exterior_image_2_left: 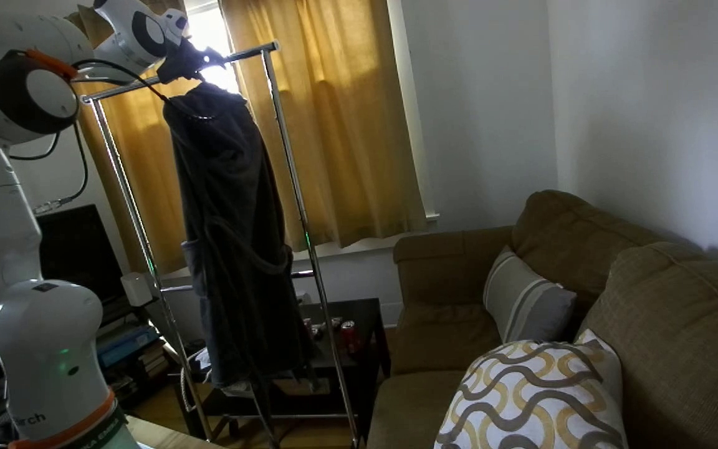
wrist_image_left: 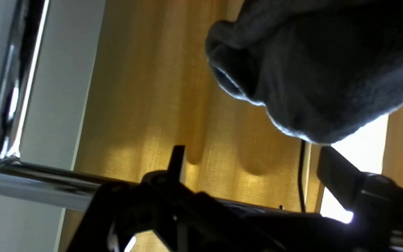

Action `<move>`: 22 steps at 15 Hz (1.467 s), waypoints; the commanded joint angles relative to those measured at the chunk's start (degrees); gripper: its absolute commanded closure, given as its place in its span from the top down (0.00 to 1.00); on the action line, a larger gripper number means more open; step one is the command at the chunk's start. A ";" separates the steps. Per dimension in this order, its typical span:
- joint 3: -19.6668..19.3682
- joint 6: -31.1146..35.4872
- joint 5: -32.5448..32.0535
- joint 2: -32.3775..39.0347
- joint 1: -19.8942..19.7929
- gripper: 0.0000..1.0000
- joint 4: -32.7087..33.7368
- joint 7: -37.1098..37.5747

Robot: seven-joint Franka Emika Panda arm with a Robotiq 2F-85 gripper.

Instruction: Hang the rob on the top railing

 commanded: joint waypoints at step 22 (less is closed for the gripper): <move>-2.87 -17.78 11.08 -17.79 0.76 1.00 -11.25 6.35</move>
